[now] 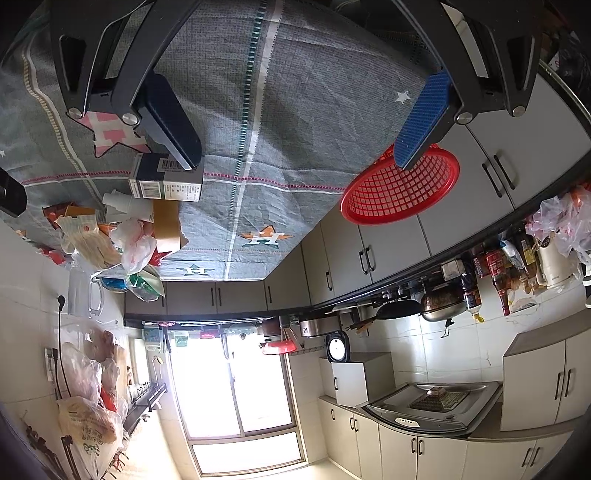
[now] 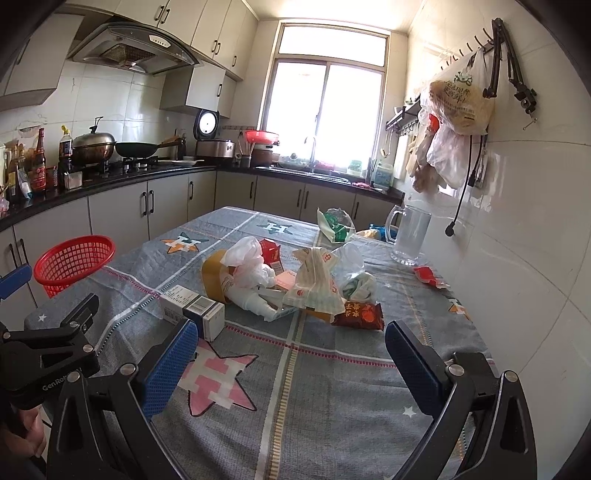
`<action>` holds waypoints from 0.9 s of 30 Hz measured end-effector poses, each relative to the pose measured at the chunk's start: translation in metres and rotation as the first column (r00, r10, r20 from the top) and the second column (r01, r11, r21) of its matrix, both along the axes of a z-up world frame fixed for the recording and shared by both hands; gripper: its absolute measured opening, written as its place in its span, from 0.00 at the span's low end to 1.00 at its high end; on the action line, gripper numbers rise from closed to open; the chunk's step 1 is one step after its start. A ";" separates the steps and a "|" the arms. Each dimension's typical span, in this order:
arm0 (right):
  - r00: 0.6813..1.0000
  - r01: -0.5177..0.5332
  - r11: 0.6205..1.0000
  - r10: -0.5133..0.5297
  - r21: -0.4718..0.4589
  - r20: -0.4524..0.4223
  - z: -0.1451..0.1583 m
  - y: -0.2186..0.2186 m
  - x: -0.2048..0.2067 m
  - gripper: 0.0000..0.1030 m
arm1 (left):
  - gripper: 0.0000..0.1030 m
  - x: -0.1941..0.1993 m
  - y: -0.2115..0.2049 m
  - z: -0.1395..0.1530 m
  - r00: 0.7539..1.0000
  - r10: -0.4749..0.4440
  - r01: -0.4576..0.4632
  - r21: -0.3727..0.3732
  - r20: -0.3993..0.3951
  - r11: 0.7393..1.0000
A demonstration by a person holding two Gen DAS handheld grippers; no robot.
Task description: Collect trash
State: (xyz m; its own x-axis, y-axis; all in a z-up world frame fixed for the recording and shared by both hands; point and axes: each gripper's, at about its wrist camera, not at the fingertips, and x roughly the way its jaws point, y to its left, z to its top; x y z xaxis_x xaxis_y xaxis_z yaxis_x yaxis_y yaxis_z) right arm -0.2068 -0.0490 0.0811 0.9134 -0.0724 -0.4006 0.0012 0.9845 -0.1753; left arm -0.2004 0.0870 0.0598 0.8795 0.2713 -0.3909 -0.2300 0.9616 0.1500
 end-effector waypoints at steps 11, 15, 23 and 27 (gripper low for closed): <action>1.000 -0.001 1.000 0.002 0.012 -0.028 -0.005 -0.002 0.006 1.00 | 1.00 0.005 -0.002 -0.002 1.000 -0.014 0.014 0.006 -0.017 1.000; 0.999 0.006 1.000 -0.005 0.023 -0.046 -0.008 -0.006 0.010 1.00 | 1.00 0.010 -0.004 -0.003 0.999 -0.024 0.025 0.013 -0.030 1.000; 0.996 0.034 0.996 -0.027 0.079 -0.090 -0.012 -0.028 0.022 1.00 | 1.00 0.030 -0.010 0.001 0.991 -0.097 0.096 -0.010 -0.094 0.995; 0.993 0.042 0.989 -0.024 0.144 -0.120 -0.011 -0.047 0.029 0.96 | 1.00 0.056 -0.020 0.000 0.952 -0.227 0.213 -0.091 -0.205 0.973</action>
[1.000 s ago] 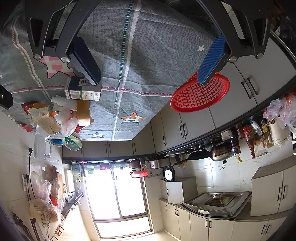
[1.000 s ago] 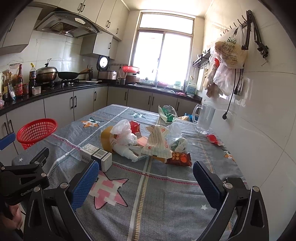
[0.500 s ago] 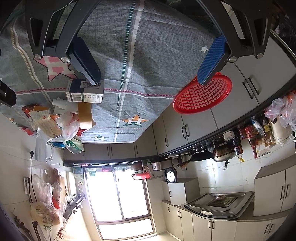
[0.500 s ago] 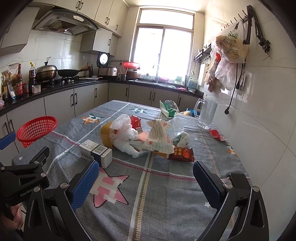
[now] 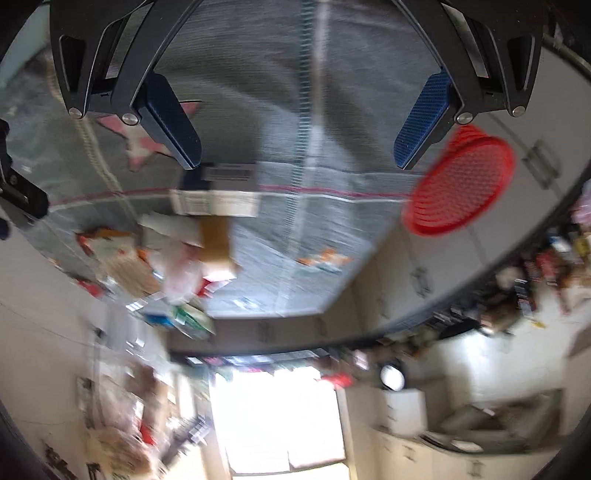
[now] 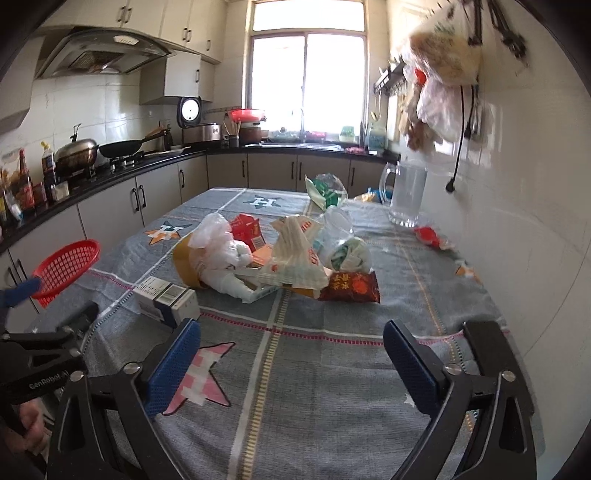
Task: Collect trash
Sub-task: 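Grasp the white barcode medicine box with the left gripper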
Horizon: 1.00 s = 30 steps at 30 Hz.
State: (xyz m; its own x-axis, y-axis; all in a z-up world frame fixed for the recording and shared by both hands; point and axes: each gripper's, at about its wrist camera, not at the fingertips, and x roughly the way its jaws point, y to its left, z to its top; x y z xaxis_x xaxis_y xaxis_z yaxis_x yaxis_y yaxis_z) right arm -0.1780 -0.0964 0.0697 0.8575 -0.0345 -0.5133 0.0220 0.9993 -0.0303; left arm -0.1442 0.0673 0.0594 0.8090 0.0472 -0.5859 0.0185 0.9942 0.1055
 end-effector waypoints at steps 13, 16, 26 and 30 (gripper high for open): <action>0.997 0.021 0.981 -0.007 0.193 -0.077 -0.005 -0.049 0.012 0.80 | 1.00 0.102 0.008 -0.003 0.965 -0.203 0.160 -0.240 -0.166 0.958; 0.997 0.025 0.978 -0.008 0.208 -0.083 -0.006 -0.051 0.012 0.80 | 1.00 0.130 0.011 -0.012 0.933 -0.290 0.202 -0.358 -0.213 0.912; 0.996 0.035 0.975 -0.015 0.219 -0.091 -0.008 -0.056 0.013 0.80 | 0.97 0.092 -0.031 -0.024 0.812 -0.531 0.438 -0.349 -0.242 0.828; 0.995 0.052 0.972 -0.032 0.229 -0.091 -0.008 -0.062 0.013 0.80 | 0.97 0.052 -0.034 -0.013 0.784 -0.592 0.537 -0.272 -0.189 0.798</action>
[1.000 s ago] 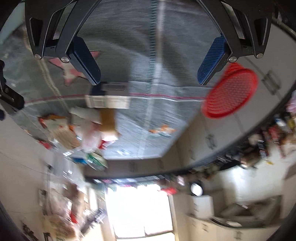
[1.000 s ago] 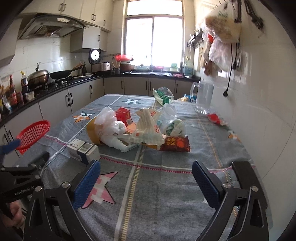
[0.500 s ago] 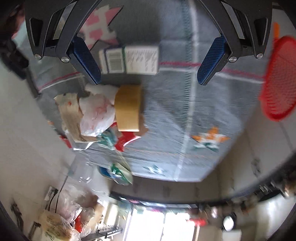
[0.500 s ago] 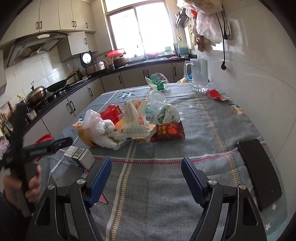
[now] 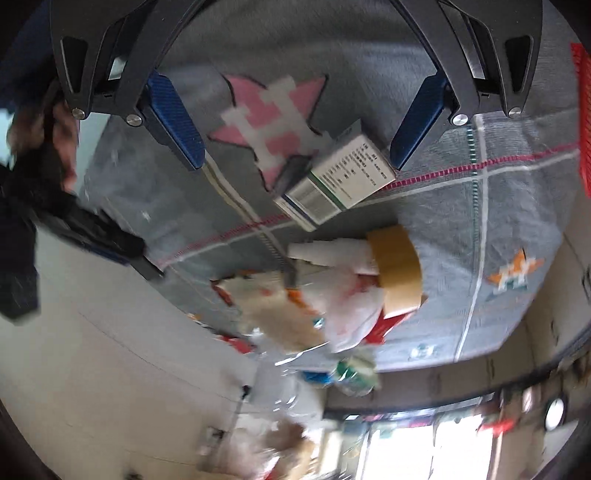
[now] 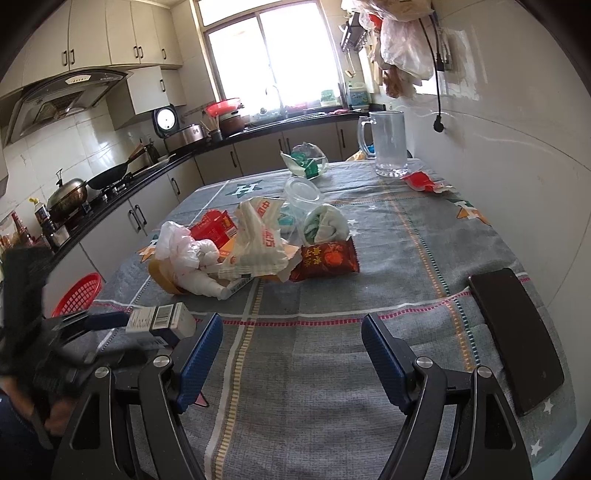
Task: Collect trash
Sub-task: 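Grasp the white barcode medicine box with the left gripper, then grasp the white paper bag with red print with the right gripper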
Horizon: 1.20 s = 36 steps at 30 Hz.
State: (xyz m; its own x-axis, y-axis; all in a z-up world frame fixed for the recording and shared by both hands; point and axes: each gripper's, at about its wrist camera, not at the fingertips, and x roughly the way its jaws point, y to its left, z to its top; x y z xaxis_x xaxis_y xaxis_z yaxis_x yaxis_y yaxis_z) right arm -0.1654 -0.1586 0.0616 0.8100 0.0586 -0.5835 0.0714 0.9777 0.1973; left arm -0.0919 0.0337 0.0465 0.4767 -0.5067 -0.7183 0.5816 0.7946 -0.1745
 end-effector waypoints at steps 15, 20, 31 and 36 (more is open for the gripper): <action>1.000 0.010 1.000 -0.010 0.012 -0.011 0.000 -0.011 0.006 0.80 | 0.75 0.043 -0.013 -0.024 1.000 -0.002 0.001 0.118 0.005 0.993; 0.999 -0.035 0.998 0.036 0.055 -0.006 0.008 -0.016 0.020 0.78 | 0.48 0.043 -0.027 -0.032 0.999 0.027 -0.024 0.147 -0.020 0.989; 0.980 -0.151 0.971 0.172 0.183 -0.105 0.012 -0.007 0.106 0.64 | 0.37 0.034 -0.038 -0.034 0.994 0.109 -0.113 0.187 0.031 0.976; 0.972 -0.147 0.973 0.175 0.176 -0.158 0.001 0.003 0.147 0.64 | 0.37 0.035 -0.034 -0.034 0.994 0.113 -0.113 0.168 0.012 0.979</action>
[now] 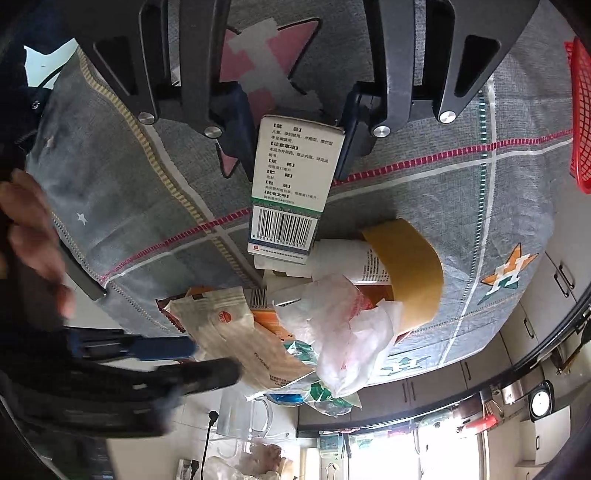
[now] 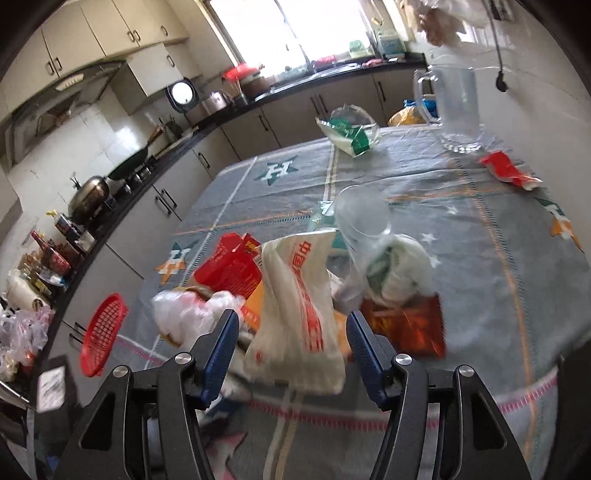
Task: Collect trash
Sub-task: 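Grasp the white paper bag with red print with the right gripper, then carry the box in the left gripper while the right carries the bag to the red basket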
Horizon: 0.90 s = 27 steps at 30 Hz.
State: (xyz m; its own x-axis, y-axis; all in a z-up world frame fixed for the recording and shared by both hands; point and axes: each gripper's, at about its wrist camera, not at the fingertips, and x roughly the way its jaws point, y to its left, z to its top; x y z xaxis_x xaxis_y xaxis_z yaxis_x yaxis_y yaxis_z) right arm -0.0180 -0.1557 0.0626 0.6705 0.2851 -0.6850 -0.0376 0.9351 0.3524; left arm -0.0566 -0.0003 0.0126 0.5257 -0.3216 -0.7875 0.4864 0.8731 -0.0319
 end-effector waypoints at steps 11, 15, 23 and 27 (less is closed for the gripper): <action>1.000 0.017 0.999 -0.018 -0.051 -0.013 -0.019 0.009 0.012 0.36 | 0.34 0.004 0.005 0.004 0.999 0.039 -0.039 -0.033 -0.003 0.999; 0.998 0.039 0.999 -0.038 -0.025 0.041 -0.009 0.004 -0.012 0.36 | 0.34 -0.007 0.013 0.011 0.998 0.048 -0.046 -0.072 0.034 0.996; 0.993 0.023 1.000 -0.023 -0.005 0.112 0.005 0.008 -0.058 0.36 | 0.34 -0.037 0.034 0.027 0.992 0.100 -0.086 -0.177 0.070 0.980; 0.992 0.000 1.000 0.001 -0.012 0.123 0.008 0.016 -0.071 0.36 | 0.34 -0.053 0.037 0.039 0.980 0.141 -0.121 -0.144 0.139 0.982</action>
